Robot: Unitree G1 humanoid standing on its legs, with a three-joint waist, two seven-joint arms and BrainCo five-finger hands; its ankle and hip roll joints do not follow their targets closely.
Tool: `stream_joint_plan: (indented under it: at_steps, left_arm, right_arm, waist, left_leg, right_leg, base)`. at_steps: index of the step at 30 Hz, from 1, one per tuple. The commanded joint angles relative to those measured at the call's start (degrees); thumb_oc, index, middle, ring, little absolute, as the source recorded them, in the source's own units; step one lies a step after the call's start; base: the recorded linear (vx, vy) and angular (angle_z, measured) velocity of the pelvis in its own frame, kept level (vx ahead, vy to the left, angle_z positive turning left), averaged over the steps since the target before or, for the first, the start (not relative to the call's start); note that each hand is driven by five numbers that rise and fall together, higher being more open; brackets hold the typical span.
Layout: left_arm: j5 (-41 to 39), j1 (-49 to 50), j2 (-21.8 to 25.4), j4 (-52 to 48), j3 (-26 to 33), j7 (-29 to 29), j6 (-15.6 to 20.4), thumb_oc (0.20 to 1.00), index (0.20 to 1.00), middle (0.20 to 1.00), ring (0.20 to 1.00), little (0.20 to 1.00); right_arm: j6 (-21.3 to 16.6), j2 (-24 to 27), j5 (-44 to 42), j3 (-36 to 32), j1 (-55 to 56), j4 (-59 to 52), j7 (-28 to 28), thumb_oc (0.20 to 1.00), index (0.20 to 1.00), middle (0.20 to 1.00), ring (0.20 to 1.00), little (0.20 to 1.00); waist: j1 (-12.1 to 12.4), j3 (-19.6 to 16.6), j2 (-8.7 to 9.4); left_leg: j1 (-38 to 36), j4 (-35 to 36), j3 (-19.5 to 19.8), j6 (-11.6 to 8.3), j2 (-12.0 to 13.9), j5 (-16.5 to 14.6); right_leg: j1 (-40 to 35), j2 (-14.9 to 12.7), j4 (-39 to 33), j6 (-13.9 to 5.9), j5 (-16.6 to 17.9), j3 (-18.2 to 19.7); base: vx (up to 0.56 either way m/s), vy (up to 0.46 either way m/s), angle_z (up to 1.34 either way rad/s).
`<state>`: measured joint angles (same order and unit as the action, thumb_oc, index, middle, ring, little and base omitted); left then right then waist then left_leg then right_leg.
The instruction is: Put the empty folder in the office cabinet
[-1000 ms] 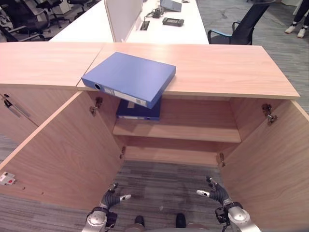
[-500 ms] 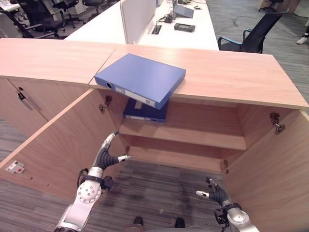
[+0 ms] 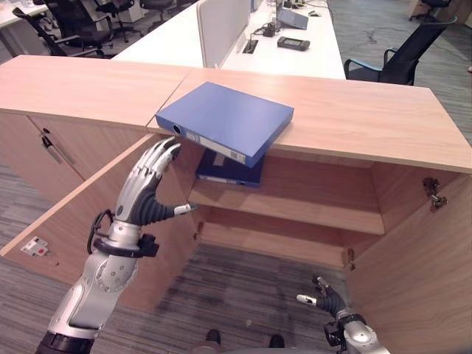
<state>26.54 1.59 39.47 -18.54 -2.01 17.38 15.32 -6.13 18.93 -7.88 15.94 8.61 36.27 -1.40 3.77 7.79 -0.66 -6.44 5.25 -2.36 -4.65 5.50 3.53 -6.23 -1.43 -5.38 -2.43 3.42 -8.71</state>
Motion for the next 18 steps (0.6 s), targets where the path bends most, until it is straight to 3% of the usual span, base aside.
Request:
stream_joint_plan:
  at_steps: [1, 9, 10, 18]
  left_arm:
    - [6.0, -5.7, 2.2, 1.0, 0.7, 5.8, 0.8, 1.000, 1.000, 1.000, 1.000, 1.000]
    - [16.9, -16.2, 6.1, 10.1, -6.4, 11.2, -3.8, 1.000, 1.000, 1.000, 1.000, 1.000]
    - [20.4, -20.4, 7.2, 13.7, -9.4, 12.4, -5.7, 1.000, 1.000, 1.000, 1.000, 1.000]
    - [23.7, -30.6, 7.5, 23.5, -17.4, 13.6, -9.4, 1.000, 1.000, 1.000, 1.000, 1.000]
  right_arm:
    - [-3.1, -0.8, -1.8, 1.1, -2.8, -1.1, -0.6, 1.000, 1.000, 1.000, 1.000, 1.000]
    - [-3.7, 0.1, -2.5, 2.5, -3.1, -1.7, -0.2, 1.000, 1.000, 1.000, 1.000, 1.000]
    - [-3.8, 0.7, -2.5, 3.2, -3.1, -1.9, 0.0, 1.000, 1.000, 1.000, 1.000, 1.000]
    - [-3.8, 1.3, -3.1, 3.4, -3.6, -2.2, 0.0, 1.000, 1.000, 1.000, 1.000, 1.000]
  waist:
    - [-0.6, 0.3, 0.72]
    - [-1.8, 0.4, 0.32]
    - [-2.6, 0.2, 0.25]
    - [-3.7, 1.0, 0.60]
  left_leg:
    - [-0.2, -0.2, 0.7, -1.06, -0.5, -3.6]
    - [-0.2, -0.2, 0.2, -1.06, -0.6, -3.1]
    - [-0.6, -0.2, 0.0, -1.14, -0.5, -4.0]
    - [-0.7, -0.2, -0.4, -0.83, -0.3, -3.6]
  right_leg:
    - [-2.9, -2.9, 0.4, -6.20, -6.3, -1.8]
    - [-2.4, -2.8, 0.4, -6.26, -5.5, -1.3]
    - [-2.7, -2.8, 0.5, -6.38, -6.2, -1.0]
    - [-1.5, -2.6, 2.3, -6.30, -6.0, -0.6]
  base:
    - [0.00, 0.000, 0.00]
    - [0.01, 0.002, -0.01]
    - [-0.02, 0.012, -0.05]
    - [0.01, 0.004, -0.02]
